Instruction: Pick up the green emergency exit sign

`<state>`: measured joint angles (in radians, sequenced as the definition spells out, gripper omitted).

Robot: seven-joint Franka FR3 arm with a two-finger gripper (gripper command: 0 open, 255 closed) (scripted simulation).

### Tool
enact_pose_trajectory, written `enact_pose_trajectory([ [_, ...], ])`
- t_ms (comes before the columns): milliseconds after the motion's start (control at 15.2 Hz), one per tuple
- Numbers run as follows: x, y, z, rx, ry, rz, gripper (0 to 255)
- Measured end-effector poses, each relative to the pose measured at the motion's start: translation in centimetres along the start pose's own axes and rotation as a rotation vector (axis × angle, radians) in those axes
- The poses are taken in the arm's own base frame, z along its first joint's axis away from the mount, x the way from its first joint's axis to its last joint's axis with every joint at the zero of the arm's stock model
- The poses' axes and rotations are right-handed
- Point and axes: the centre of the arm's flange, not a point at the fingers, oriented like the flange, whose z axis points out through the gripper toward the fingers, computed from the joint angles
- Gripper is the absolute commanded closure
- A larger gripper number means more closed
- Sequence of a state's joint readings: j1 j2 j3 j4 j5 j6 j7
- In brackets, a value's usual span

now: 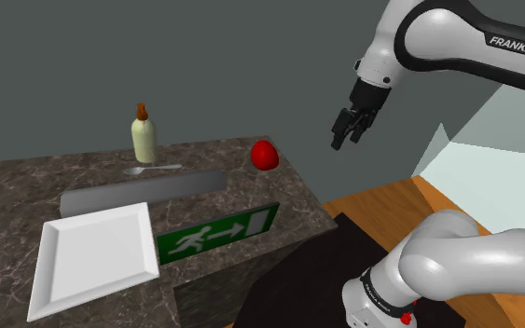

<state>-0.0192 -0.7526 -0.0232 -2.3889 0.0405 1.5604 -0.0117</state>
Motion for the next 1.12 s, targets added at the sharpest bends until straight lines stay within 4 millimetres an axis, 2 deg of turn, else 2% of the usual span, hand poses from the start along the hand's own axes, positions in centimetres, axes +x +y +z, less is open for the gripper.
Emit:
enact_pose_trajectory([
  [132,0.4,-0.3,0.3,-0.001,0.000,-0.025,0],
  [396,3.1,-2.5,2.9,-0.009,0.003,-0.210,0],
  [594,5.9,-5.1,5.3,-0.016,0.006,-0.368,0],
  [792,7.3,-7.4,7.9,-0.023,0.010,-0.527,0],
  [1122,9.1,-12.7,11.7,-0.034,0.015,-0.794,0],
])
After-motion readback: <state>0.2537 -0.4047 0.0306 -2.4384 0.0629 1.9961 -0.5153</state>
